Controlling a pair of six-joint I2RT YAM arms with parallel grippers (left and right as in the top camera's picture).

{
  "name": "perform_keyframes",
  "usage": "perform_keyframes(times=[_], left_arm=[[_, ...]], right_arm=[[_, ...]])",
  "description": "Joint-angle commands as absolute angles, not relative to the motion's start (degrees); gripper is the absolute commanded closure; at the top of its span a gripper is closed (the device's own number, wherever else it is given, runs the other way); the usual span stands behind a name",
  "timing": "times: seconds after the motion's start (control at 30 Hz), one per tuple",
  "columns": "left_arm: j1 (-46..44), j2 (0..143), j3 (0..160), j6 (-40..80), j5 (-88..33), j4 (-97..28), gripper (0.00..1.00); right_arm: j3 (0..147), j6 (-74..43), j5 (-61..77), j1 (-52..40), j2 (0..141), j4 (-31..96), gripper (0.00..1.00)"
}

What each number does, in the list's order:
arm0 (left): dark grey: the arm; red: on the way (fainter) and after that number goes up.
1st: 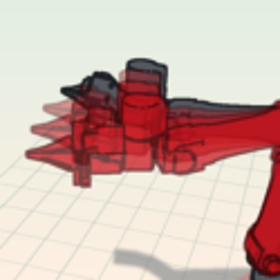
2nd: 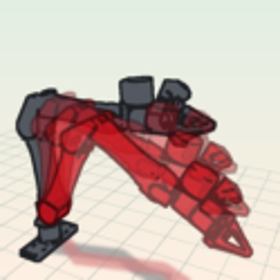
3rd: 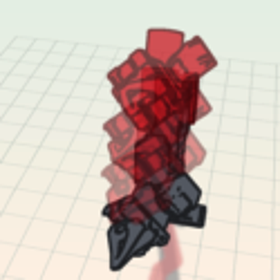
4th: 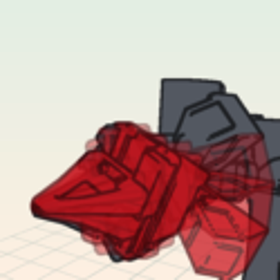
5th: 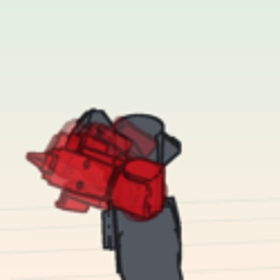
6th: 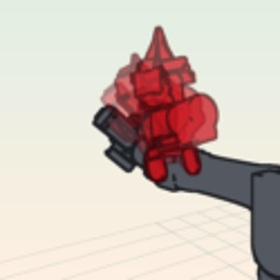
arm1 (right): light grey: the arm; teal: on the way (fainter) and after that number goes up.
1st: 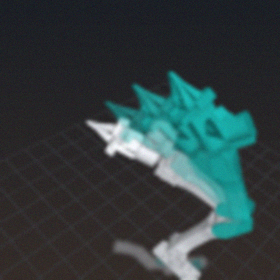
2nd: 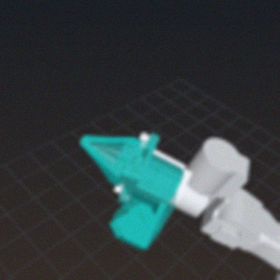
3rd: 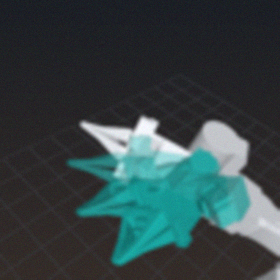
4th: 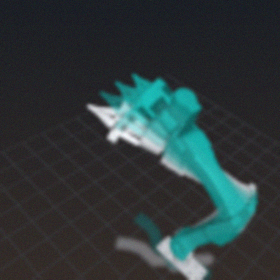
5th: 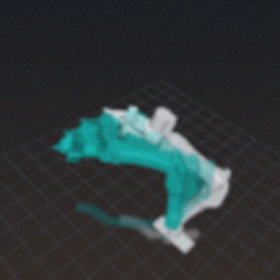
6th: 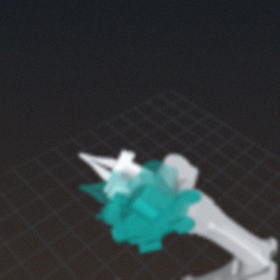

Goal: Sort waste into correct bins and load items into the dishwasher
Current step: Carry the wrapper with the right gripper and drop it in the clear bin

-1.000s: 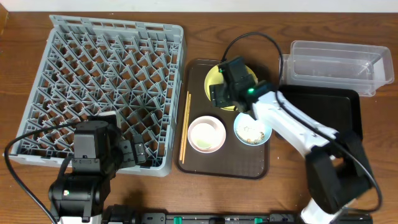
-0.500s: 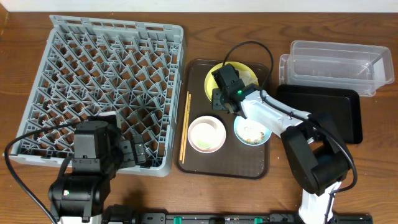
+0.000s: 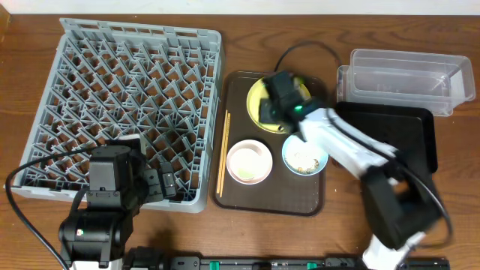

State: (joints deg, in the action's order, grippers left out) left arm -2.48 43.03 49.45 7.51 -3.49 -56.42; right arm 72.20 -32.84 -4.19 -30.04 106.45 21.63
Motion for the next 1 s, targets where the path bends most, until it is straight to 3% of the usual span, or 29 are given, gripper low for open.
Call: perform_keyframes(times=[0.0, 0.2, 0.5, 0.57, 0.63, 0.77, 0.97], left_arm=[[-2.7, 43.09, 50.59, 7.79, -3.4, -56.55, 0.02], [-2.7, 43.09, 50.59, 7.79, -3.4, -56.53, 0.02], [-2.7, 43.09, 50.59, 7.79, -3.4, -56.53, 0.02], [-2.7, 43.09, 50.59, 7.79, -3.4, -56.53, 0.02], [-2.7, 43.09, 50.59, 7.79, -3.4, -56.53, 0.02], [-2.7, 43.09, 50.59, 7.79, -3.4, -56.53, 0.02], [-2.7, 43.09, 50.59, 7.79, -3.4, -56.53, 0.02]], right_arm=[[73.17, -32.49, -8.34, -25.56, 97.45, 22.0, 0.99], [73.17, -32.6, -11.11, -16.47, 90.8, 25.34, 0.99], [72.99, -37.67, -10.46, -2.61, 92.86, 28.64, 0.97], [72.99, -37.67, -10.15, -0.93, 93.58, 28.1, 0.85], [72.99, -37.6, -8.25, 0.38, 93.84, 26.7, 0.55], [73.01, -32.34, -3.66, 1.19, 93.86, 24.21, 0.28], [73.01, -27.57, 8.56, 0.56, 93.54, 24.05, 0.27]])
